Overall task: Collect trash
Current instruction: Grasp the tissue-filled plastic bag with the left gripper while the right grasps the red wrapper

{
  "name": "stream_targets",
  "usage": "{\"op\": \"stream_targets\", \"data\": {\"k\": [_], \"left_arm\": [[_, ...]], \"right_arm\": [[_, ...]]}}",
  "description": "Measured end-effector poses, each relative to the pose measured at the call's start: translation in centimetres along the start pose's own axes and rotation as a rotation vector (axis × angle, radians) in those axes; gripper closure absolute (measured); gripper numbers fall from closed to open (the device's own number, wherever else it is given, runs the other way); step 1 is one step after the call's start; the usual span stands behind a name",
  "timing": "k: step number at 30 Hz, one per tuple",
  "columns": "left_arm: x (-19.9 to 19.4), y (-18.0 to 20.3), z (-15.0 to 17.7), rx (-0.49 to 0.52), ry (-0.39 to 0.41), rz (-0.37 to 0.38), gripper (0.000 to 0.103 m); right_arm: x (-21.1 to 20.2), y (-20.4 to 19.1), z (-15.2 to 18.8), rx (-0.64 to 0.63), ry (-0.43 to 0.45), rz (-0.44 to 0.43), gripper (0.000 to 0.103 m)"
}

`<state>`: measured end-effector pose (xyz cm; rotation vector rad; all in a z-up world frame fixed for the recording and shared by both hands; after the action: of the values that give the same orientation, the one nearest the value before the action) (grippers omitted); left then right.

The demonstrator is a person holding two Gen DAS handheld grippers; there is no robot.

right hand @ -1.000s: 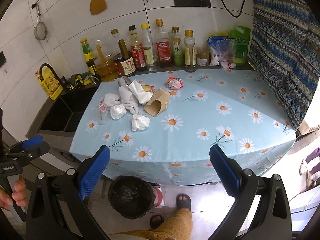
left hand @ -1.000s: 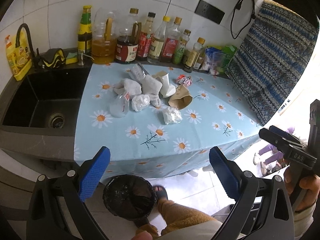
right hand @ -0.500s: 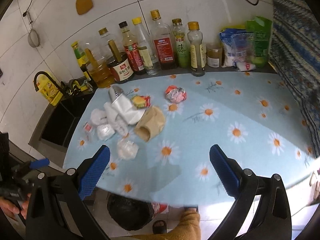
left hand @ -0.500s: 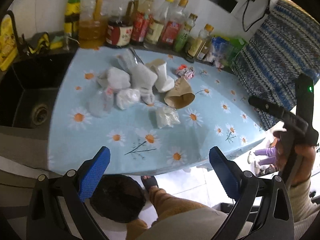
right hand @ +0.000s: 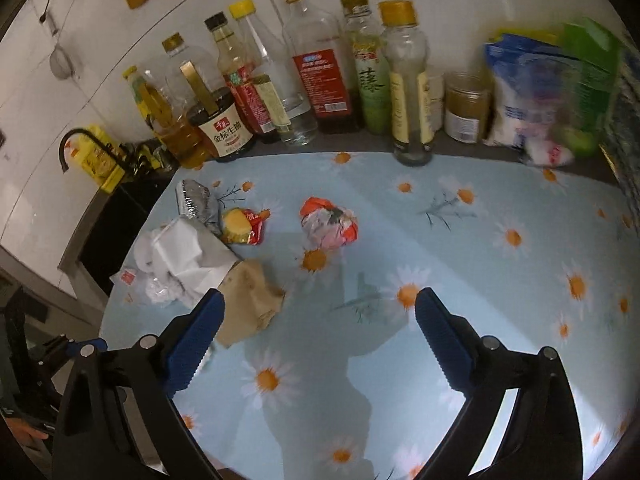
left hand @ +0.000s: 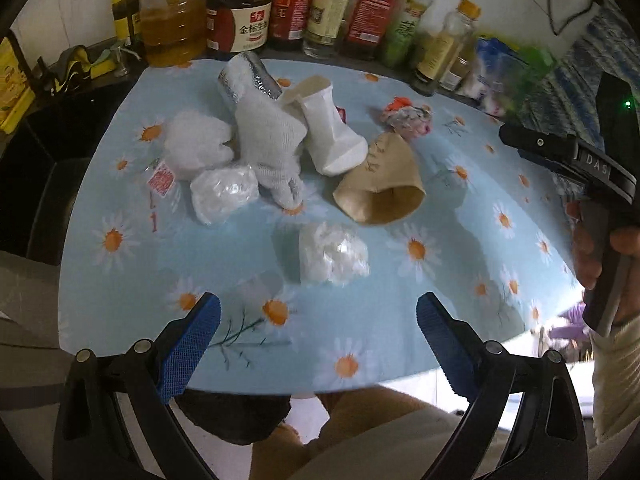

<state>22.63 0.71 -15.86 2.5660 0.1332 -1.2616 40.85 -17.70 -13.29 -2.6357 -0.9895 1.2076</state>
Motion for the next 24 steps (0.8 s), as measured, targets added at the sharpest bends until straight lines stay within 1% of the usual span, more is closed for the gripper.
{"op": "stream_targets", "data": {"k": [2, 5, 6, 7, 9, 11, 12, 13, 15, 18, 22, 23, 24], "left_arm": [[1.2, 0.1, -0.2, -0.011, -0.021, -0.024, 0.008], [2.9, 0.5, -0.3, -0.011, -0.048, -0.055, 0.008], [3.4, 0.6, -0.2, -0.013, -0.055, -0.062, 0.010], [4.0, 0.7, -0.3, -0.016, -0.060, -0.066, 0.013], [5.0, 0.9, -0.3, -0.022, -0.077, -0.079, 0.013], [5.8, 1.2, -0.4, -0.011, -0.072, -0.098, 0.015], [6.2, 1.3, -0.4, 0.000, -0.073, -0.105, 0.021], [6.5, 1.5, -0.3, 0.003, -0.079, -0.106, 0.024], [7.2, 1.6, -0.1, -0.002, -0.088, -0.113, 0.024], [7.8, 1.5, 0.1, -0.011, -0.105, -0.122, 0.033], [8.5, 1.3, 0.0, -0.026, -0.115, -0.125, 0.034], [8.7, 1.3, 0.0, -0.025, -0.115, -0.124, 0.036], [8.9, 1.3, 0.0, -0.029, -0.120, -0.117, 0.043]], "right_arm": [[1.8, 0.6, -0.6, -0.005, -0.027, -0.034, 0.008], [4.0, 1.2, -1.5, -0.021, -0.050, -0.064, 0.008], [4.5, 1.3, -1.7, -0.026, -0.056, -0.074, 0.008], [5.4, 1.4, -1.8, -0.035, -0.069, -0.084, 0.009], [6.7, 1.2, -2.1, -0.058, -0.088, -0.101, 0.013], [8.1, 1.1, -2.3, -0.084, -0.110, -0.119, 0.016], [8.6, 1.0, -2.3, -0.094, -0.115, -0.123, 0.018], [9.2, 0.9, -2.4, -0.109, -0.122, -0.122, 0.020], [10.1, 0.9, -2.5, -0.128, -0.124, -0.120, 0.020], [11.7, 0.8, -2.4, -0.147, -0.148, -0.127, 0.030], [13.3, 1.1, -2.3, -0.162, -0.169, -0.113, 0.031], [13.7, 1.2, -2.2, -0.170, -0.179, -0.103, 0.032], [14.0, 1.3, -2.0, -0.175, -0.187, -0.099, 0.035]]}}
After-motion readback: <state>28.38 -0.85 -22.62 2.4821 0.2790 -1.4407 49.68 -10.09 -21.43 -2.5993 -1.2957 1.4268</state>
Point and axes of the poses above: each gripper's, at about its wrist camera, not at the fingertips, and x roughly the way its jaws point, y to its right, z to its underside, the point moved 5 cm from there along x, roughly the way its jaws point, and after that the axes turned 14 degrees about y, right-handed, at the moved point
